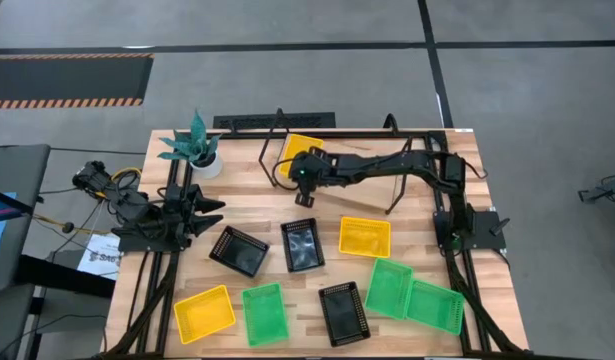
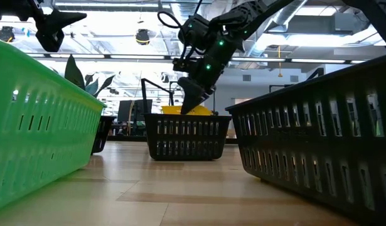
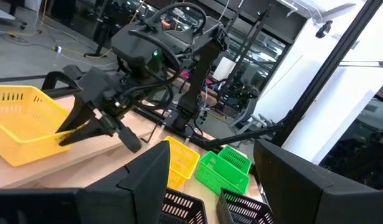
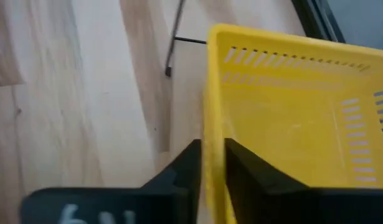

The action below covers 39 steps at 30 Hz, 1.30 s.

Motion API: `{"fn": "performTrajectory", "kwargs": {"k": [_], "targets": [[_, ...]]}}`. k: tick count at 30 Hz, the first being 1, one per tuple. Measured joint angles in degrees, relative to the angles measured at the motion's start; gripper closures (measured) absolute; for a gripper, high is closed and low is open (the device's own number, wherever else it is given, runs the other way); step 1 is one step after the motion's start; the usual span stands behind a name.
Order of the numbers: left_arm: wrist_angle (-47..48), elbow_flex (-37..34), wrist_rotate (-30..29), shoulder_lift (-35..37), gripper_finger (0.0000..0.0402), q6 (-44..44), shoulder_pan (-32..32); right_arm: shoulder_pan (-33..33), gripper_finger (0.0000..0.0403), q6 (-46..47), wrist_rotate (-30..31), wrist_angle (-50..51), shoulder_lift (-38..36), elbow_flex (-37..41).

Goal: Stack baskets on shelf by color
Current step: Put the left yellow bin into the shelf, then stack the top yellow bin on top of the yellow bin on the shelf

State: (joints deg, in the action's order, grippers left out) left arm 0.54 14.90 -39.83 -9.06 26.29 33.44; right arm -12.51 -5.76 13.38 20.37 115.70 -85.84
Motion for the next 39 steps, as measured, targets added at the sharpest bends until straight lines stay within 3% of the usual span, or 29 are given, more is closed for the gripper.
{"fn": "performTrajectory", "kwargs": {"k": [8, 15, 21, 25, 29, 33, 39], "targets": [[0.0, 0.0, 0.0, 0.0, 0.0181, 0.1, 0.0, 1.06, 0.0206, 0.52, 1.32, 6.41, -0.69, -5.15], [0.2, -0.02, 0.48, -0.01, 0.0181, 0.06, -0.01, 6.23, 0.0195, 10.61, 1.7, 27.06, -9.41, -11.5], [0.05, -0.04, 1.22, 0.0, 0.0181, 1.44, 0.01, 15.65, 0.0211, 33.82, 1.67, 49.83, -14.42, -11.39], [0.03, -0.04, 1.52, -0.01, 0.0181, 3.51, 0.0, 23.77, 0.0219, 52.58, 5.46, 56.49, -14.09, -11.35], [0.02, -0.04, 2.32, -0.02, 0.0181, 5.97, -0.01, 29.55, 0.0219, 67.33, 6.56, 56.94, -12.19, -11.28], [-0.06, -0.04, 3.49, 0.0, 0.0181, 8.56, 0.0, 31.06, 0.0209, 82.96, 6.5, 54.69, -10.49, -11.39], [0.02, -0.04, 3.54, 0.0, 0.0181, 9.56, 0.01, 30.28, 0.0206, 89.98, 5.33, 49.71, -6.54, -11.39]]}}
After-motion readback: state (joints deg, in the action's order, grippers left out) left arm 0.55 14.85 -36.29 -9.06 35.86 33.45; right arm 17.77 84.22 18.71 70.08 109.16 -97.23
